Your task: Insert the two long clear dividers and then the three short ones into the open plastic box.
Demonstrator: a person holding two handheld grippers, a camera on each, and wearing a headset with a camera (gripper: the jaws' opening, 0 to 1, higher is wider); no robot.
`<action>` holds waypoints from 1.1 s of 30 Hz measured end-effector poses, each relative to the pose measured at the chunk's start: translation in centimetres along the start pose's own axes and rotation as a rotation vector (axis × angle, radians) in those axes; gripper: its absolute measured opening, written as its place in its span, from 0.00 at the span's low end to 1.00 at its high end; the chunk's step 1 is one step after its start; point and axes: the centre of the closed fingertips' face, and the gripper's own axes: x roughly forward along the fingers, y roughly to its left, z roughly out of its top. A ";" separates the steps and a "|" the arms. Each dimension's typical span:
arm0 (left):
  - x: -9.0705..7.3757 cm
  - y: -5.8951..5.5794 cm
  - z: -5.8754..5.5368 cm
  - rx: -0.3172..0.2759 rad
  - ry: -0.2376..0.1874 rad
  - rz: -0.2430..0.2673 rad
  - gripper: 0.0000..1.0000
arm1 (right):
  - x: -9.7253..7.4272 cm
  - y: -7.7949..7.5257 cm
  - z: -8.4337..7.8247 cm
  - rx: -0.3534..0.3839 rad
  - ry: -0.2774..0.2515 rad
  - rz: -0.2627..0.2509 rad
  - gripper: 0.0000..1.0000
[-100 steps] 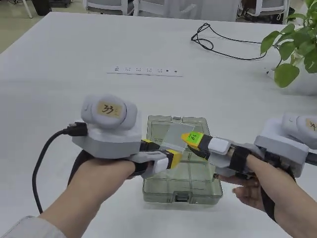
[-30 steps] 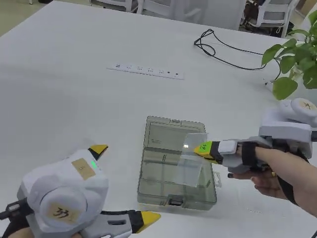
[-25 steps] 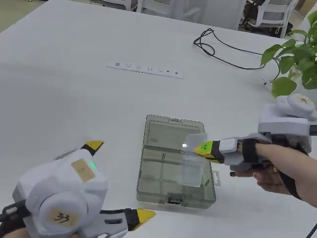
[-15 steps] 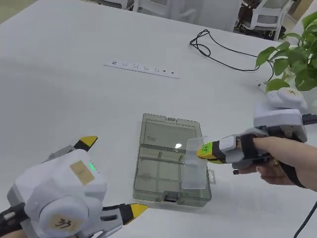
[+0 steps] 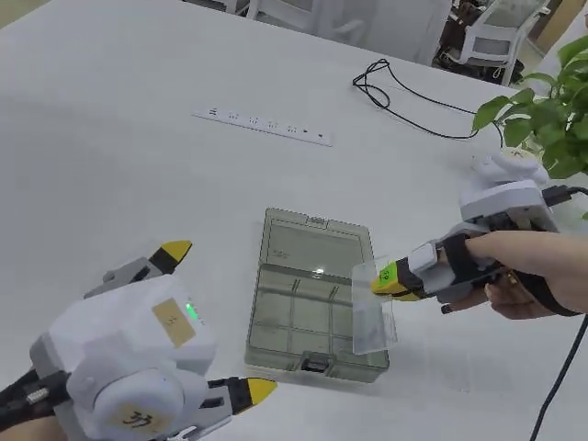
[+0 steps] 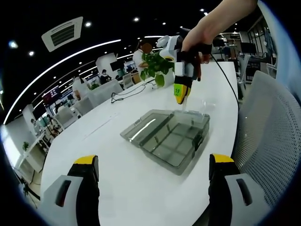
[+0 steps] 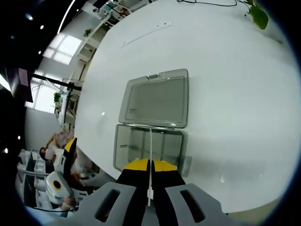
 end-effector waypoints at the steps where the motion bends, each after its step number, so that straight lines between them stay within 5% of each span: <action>1: 0.0 0.1 0.1 -0.001 -0.004 0.004 1.00 | 0.0 0.1 0.1 0.004 -0.003 0.000 0.02; 7: 0.1 0.1 -0.7 0.018 0.032 0.008 0.97 | 0.4 -0.7 0.9 0.019 0.035 -0.031 0.02; 33: 0.0 0.4 -0.7 0.007 0.022 0.017 0.93 | 2.3 -0.4 -0.2 0.021 0.123 -0.133 0.02</action>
